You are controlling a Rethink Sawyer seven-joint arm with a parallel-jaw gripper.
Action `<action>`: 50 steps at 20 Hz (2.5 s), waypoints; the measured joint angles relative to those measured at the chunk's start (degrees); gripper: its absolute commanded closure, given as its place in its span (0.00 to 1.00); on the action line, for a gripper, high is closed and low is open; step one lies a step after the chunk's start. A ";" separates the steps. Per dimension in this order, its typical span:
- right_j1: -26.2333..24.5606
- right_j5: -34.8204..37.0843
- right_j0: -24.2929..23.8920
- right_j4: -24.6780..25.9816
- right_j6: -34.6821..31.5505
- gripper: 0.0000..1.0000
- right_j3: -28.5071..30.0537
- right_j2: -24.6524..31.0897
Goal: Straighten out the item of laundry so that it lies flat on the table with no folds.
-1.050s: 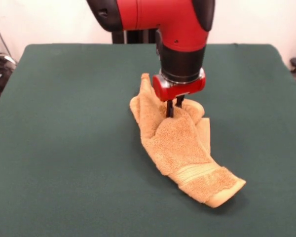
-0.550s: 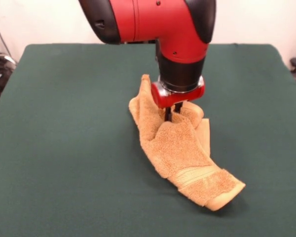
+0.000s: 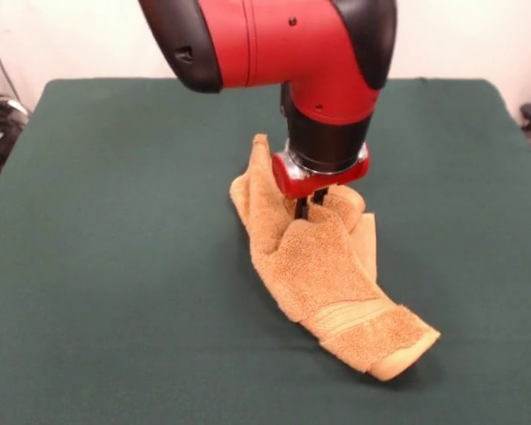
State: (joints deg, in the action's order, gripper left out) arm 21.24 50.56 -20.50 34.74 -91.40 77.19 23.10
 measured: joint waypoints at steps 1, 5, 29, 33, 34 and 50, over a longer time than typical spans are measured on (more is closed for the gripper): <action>-0.09 0.62 -0.01 0.31 0.19 1.00 -0.60 0.26; -0.12 0.88 -0.07 0.98 0.25 1.00 -1.60 0.82; 0.42 2.97 -0.12 2.29 0.25 1.00 -5.31 1.64; 0.57 3.66 -0.12 2.29 0.25 1.00 -5.70 1.64; 0.62 3.90 -0.12 2.29 0.25 1.00 -5.84 1.64; 1.95 9.58 -0.27 2.34 0.37 1.00 -10.44 2.03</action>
State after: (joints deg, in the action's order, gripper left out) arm 23.19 60.14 -20.77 37.07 -91.03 66.75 25.12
